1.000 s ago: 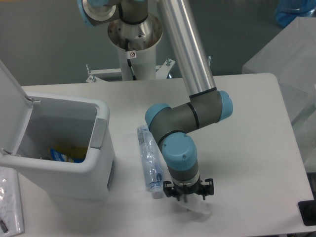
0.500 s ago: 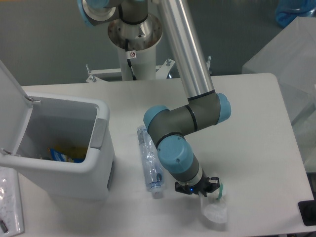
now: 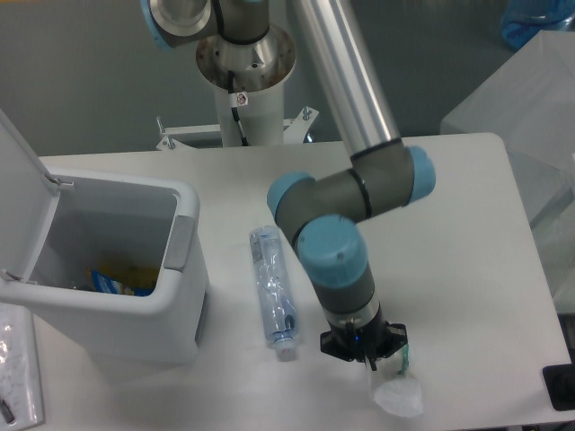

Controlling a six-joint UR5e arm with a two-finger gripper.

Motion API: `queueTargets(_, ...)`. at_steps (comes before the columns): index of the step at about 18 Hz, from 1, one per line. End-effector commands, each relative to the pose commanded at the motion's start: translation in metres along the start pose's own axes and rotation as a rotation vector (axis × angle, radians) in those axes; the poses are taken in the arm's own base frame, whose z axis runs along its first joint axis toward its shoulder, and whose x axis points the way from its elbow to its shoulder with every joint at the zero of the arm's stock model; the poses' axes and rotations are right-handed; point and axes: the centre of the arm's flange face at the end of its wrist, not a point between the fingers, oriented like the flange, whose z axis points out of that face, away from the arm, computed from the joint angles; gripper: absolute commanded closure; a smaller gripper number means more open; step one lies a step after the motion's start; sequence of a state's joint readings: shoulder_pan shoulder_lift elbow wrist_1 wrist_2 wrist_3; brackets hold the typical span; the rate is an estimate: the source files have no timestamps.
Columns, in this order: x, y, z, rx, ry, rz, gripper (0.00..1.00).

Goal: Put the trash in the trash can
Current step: 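Lift the wrapper and carry it over the trash bin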

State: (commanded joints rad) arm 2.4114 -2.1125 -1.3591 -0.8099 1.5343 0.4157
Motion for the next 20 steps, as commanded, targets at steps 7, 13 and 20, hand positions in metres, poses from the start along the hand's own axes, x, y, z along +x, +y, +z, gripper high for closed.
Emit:
queueTargets(7,0.046,-0.018,-0.123,0.227,0.17,0.045,1.0)
queueTargets(13,0.092,-0.021,-0.211,0.388,0.384,0.037,1.0)
queueTargets(20,0.117,0.002,-0.268,0.461,0.548,0.02,1.0)
